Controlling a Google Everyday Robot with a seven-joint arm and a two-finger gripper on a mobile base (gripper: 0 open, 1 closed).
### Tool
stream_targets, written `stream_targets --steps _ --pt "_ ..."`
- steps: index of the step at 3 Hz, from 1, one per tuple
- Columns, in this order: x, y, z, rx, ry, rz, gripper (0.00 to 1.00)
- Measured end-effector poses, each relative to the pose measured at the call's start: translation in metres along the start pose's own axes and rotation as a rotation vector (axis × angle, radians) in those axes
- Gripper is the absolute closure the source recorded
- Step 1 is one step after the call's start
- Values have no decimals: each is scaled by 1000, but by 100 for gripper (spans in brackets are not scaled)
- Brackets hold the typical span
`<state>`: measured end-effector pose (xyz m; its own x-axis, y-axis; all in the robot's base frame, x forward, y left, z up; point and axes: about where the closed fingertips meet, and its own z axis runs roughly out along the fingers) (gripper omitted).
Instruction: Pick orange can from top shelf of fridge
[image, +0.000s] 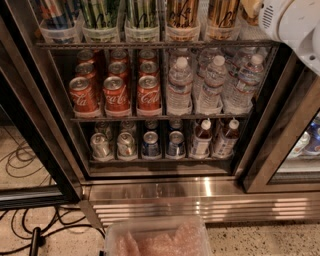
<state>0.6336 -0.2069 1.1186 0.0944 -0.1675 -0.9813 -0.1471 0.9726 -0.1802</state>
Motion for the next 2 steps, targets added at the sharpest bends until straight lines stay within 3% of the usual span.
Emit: stream_targets --steps 1,2 --pt "-17 9 -14 -18 -15 -15 100" --pt "-14 9 -44 -28 25 -46 100"
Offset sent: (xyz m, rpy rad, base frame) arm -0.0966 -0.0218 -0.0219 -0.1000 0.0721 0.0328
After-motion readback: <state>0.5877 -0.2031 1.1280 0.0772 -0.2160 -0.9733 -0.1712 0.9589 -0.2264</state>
